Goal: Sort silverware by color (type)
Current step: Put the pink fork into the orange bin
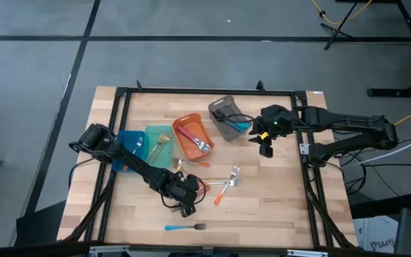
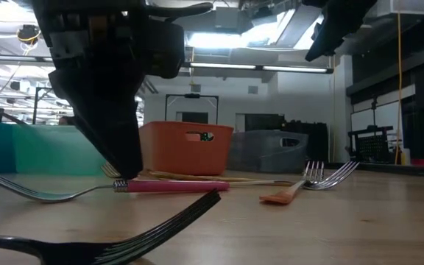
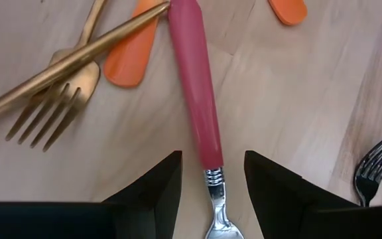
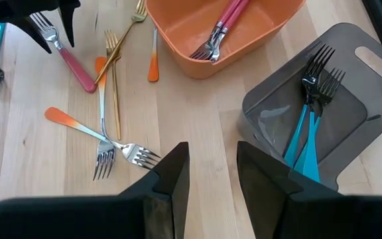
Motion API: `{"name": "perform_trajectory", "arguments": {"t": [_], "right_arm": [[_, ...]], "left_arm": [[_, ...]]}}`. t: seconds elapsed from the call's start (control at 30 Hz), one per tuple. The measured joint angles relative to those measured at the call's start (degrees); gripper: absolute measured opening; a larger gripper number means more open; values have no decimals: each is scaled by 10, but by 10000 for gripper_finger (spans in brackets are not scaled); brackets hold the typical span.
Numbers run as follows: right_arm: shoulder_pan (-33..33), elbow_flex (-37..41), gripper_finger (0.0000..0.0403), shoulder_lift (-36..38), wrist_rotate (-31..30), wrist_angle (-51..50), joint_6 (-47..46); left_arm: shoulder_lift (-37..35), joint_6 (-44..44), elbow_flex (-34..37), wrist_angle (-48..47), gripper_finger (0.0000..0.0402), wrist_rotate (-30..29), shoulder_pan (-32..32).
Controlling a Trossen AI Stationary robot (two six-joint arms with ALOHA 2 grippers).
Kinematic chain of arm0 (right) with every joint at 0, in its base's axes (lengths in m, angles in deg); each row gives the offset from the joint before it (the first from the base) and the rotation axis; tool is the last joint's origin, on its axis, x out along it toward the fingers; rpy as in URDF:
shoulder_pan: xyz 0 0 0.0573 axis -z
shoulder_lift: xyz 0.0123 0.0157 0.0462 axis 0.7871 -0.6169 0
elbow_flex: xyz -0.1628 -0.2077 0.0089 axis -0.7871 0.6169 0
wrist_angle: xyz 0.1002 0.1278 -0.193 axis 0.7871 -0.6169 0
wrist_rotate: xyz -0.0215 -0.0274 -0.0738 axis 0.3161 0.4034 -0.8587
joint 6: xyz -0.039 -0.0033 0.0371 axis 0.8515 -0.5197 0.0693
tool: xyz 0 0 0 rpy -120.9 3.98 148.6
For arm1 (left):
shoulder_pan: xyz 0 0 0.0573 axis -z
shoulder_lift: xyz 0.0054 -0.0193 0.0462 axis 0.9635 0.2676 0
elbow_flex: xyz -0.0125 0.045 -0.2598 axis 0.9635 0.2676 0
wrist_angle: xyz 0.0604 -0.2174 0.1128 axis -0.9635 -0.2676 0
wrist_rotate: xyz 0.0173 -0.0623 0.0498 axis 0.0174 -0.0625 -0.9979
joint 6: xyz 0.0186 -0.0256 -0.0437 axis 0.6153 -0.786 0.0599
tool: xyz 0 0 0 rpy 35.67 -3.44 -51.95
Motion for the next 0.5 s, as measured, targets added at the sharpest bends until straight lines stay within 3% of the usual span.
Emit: {"name": "perform_trajectory", "arguments": {"t": [0.5], "right_arm": [[0, 0, 115, 0, 0, 1, 0]], "left_arm": [[24, -1, 0, 2, 157, -44, 27]]}}
